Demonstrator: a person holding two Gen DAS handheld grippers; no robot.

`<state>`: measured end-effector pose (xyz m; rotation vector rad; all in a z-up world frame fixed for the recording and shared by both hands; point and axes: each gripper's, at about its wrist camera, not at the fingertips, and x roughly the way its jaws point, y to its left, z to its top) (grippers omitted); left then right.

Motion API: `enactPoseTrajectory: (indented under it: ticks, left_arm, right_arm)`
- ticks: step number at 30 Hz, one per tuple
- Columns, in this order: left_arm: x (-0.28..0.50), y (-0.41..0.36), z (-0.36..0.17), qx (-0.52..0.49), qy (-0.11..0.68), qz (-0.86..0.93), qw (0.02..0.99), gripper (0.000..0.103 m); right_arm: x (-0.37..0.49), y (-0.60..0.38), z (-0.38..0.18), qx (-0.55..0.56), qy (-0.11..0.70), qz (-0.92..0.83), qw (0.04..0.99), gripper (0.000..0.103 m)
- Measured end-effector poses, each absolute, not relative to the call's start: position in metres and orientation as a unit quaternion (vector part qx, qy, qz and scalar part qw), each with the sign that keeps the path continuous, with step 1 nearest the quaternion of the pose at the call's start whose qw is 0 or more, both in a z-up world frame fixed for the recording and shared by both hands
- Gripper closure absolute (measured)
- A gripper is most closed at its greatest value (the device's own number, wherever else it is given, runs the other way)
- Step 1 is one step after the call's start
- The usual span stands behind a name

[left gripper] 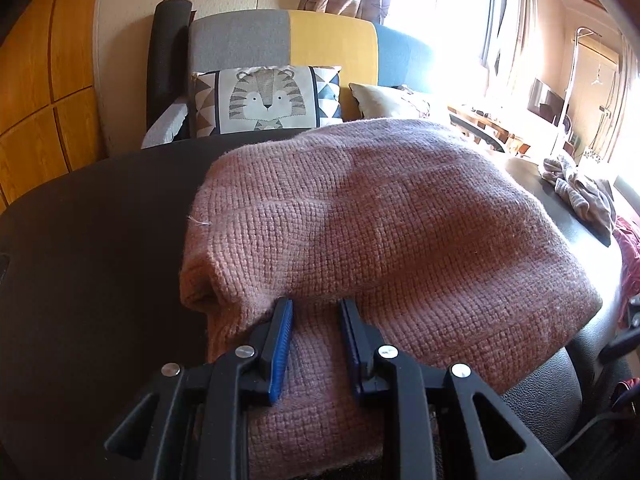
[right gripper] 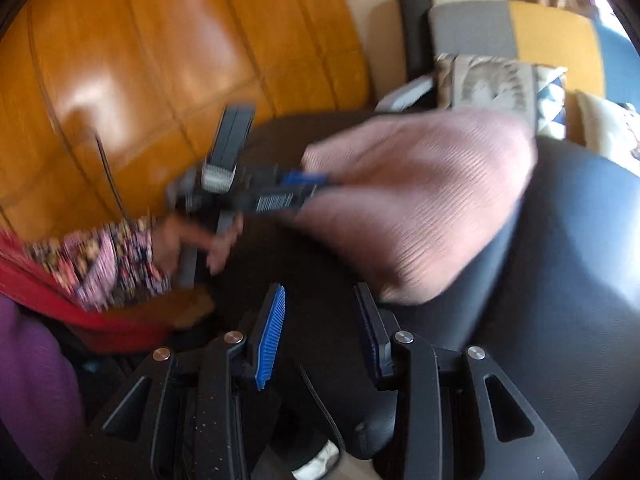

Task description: Fold clothes

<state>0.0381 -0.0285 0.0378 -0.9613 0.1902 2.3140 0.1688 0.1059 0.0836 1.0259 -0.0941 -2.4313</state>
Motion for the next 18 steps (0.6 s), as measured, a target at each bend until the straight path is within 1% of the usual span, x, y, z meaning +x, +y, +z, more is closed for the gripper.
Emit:
enactPoseTrajectory:
  ticks: [3, 5, 7, 11, 14, 17, 18]
  left_arm:
    - [0.039, -0.028, 0.039, -0.366, 0.072, 0.876, 0.306, 0.079]
    - [0.038, -0.027, 0.039, -0.367, 0.074, 0.876, 0.304, 0.079]
    - [0.039, -0.025, 0.040, -0.366, 0.080, 0.877, 0.299, 0.079]
    - [0.041, -0.020, 0.041, -0.365, 0.092, 0.880, 0.289, 0.079]
    - [0.043, -0.017, 0.042, -0.368, 0.092, 0.881, 0.281, 0.079]
    - [0.045, -0.012, 0.044, -0.380, 0.086, 0.877, 0.282, 0.079]
    - [0.046, -0.009, 0.046, -0.384, 0.085, 0.875, 0.283, 0.079]
  right_arm:
    - [0.155, 0.076, 0.072, 0.381, 0.018, -0.895, 0.231, 0.065]
    - [0.146, 0.065, 0.064, 0.369, 0.072, -0.909, 0.179, 0.065]
    - [0.140, 0.056, 0.059, 0.360, 0.107, -0.915, 0.151, 0.065]
    - [0.139, 0.036, 0.049, 0.349, 0.218, -0.907, 0.094, 0.065]
    - [0.135, 0.051, 0.034, 0.397, 0.228, -0.889, 0.030, 0.065]
    - [0.139, 0.080, 0.040, 0.420, 0.168, -0.892, 0.007, 0.067]
    - [0.142, 0.085, 0.041, 0.420, 0.172, -0.891, -0.004, 0.067]
